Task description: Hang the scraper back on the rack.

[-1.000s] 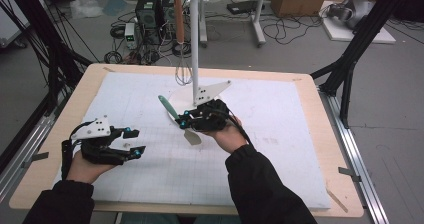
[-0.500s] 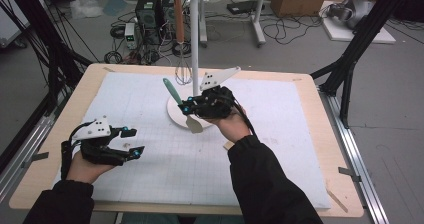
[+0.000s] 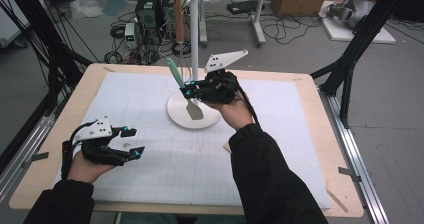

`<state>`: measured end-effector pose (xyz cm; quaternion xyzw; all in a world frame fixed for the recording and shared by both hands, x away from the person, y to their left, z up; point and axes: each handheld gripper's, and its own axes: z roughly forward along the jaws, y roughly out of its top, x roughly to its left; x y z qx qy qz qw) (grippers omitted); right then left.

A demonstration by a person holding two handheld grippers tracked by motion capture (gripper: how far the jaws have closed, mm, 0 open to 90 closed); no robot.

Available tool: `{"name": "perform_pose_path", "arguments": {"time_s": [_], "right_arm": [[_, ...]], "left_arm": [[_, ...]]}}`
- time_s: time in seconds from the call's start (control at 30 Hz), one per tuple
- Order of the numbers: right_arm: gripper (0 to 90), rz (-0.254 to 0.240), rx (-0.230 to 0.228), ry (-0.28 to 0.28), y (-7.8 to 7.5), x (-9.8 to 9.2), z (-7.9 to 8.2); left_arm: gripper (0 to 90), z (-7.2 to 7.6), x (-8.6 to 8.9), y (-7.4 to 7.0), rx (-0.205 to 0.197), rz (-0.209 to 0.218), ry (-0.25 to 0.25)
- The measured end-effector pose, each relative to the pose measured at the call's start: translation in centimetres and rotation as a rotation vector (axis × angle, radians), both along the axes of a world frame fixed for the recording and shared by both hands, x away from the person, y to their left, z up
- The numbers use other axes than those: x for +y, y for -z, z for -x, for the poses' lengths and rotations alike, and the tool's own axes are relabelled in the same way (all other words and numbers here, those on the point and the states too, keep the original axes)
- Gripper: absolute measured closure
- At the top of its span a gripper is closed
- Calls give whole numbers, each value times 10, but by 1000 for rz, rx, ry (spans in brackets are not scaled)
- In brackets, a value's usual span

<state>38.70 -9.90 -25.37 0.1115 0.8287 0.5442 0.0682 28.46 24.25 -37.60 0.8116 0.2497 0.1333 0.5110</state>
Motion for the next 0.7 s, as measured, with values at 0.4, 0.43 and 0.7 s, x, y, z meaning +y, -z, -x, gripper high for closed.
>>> {"name": "perform_pose_path", "arguments": {"time_s": [0.4, 0.43, 0.7], "right_arm": [[847, -74, 9, 56, -24, -16, -13], [847, -84, 11, 60, -26, -17, -14], [847, -100, 8, 76, -41, -18, -22]], "left_arm": [[293, -1, -2, 1, 7, 0, -3], [293, -1, -1, 1, 3, -6, -1], [290, -2, -3, 1, 6, -2, -4]]}}
